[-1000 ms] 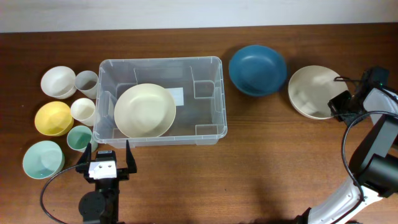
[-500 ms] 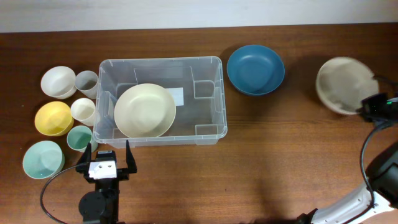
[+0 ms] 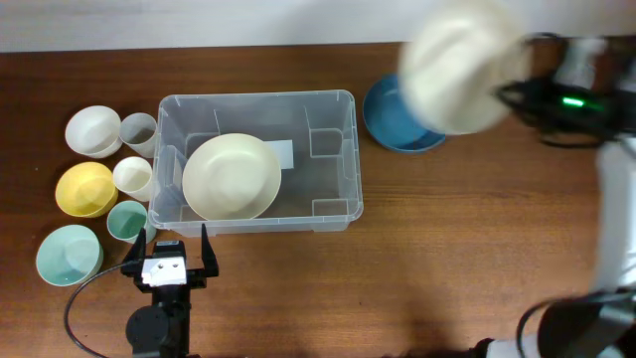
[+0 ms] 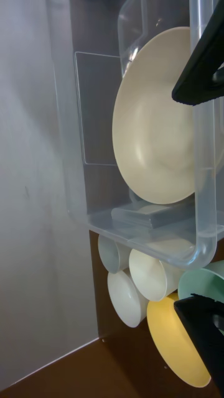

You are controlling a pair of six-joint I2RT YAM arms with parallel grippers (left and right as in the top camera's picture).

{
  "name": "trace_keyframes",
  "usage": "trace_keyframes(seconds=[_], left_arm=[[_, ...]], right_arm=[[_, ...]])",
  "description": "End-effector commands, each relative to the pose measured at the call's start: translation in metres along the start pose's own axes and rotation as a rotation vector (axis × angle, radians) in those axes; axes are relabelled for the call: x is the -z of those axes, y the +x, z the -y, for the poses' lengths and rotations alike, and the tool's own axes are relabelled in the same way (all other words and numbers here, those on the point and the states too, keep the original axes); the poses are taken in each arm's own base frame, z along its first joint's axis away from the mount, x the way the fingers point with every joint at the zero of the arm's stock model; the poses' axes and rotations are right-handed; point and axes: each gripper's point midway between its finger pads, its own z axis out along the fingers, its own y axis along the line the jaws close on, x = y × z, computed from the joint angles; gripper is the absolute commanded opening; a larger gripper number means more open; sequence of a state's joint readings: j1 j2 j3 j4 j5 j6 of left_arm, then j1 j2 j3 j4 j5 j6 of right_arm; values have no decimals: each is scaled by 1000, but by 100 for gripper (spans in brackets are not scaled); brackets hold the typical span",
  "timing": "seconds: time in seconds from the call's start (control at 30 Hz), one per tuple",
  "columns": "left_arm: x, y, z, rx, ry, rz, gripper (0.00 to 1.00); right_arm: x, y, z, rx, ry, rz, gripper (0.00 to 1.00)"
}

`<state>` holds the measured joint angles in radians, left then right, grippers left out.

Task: Pack container
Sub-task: 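Carry the bowl left and stack it on the bowl in the bin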

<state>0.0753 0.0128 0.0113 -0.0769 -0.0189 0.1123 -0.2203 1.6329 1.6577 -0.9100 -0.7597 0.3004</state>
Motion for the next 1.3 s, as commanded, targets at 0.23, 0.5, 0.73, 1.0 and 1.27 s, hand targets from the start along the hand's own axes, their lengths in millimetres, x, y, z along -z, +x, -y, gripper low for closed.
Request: trace_keyframes(seconds=[0.23,0.5,0.73,1.0,1.27], left_arm=[[0,2,-2,-16,-9,-4,100],[0,2,-2,-16,-9,-4,100],[0,2,-2,-16,-9,-3,100],[0,2,-2,-16,-9,-4,100],[0,2,-2,-16,-9,-4,100]], right_arm=[[-145,106,-107,260,136,-146,4],[-236,199,-117,292,86,-361,4],[-274,234,-114,296,61,-416,4],[-280,233,-107,284,94,-401,4],[-281,239,-110,255,86,-416,5]])
